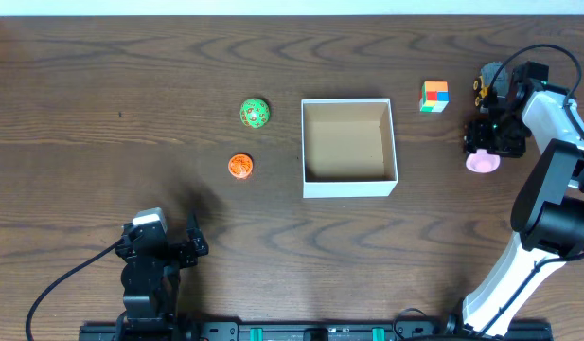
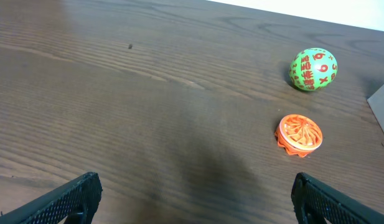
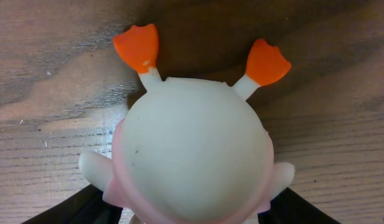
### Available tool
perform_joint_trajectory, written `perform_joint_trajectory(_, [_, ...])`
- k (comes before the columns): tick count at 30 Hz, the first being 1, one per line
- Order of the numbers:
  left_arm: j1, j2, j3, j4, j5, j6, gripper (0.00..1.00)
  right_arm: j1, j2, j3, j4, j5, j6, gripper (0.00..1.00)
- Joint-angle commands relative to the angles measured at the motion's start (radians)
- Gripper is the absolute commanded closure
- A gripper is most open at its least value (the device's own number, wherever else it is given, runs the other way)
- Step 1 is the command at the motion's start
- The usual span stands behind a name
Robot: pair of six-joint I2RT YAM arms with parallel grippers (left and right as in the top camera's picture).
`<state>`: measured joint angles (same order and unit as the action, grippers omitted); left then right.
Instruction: Pack container
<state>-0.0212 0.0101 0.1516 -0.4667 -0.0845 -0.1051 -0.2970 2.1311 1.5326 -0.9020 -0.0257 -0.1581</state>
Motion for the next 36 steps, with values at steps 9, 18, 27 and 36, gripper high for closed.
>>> perform_joint_trajectory(9, [0.005, -0.005, -0.019, 0.001, -0.002, -0.005, 0.02, 0.01, 0.003, 0.006, 0.017, 0.006, 0.005, 0.44])
perform_joint_trajectory(18, [0.005, -0.005, -0.019, 0.001, -0.002, -0.005, 0.02, 0.042, 0.003, 0.011, 0.01, 0.007, 0.005, 0.63])
perform_joint_trajectory(27, [0.005, -0.005, -0.019, 0.001, -0.002, -0.005, 0.02, 0.094, 0.003, 0.135, -0.089, 0.007, 0.005, 0.63])
perform_joint_trajectory(36, [0.005, -0.005, -0.019, 0.001, -0.002, -0.005, 0.02, 0.16, 0.003, 0.368, -0.253, 0.006, 0.008, 0.89])
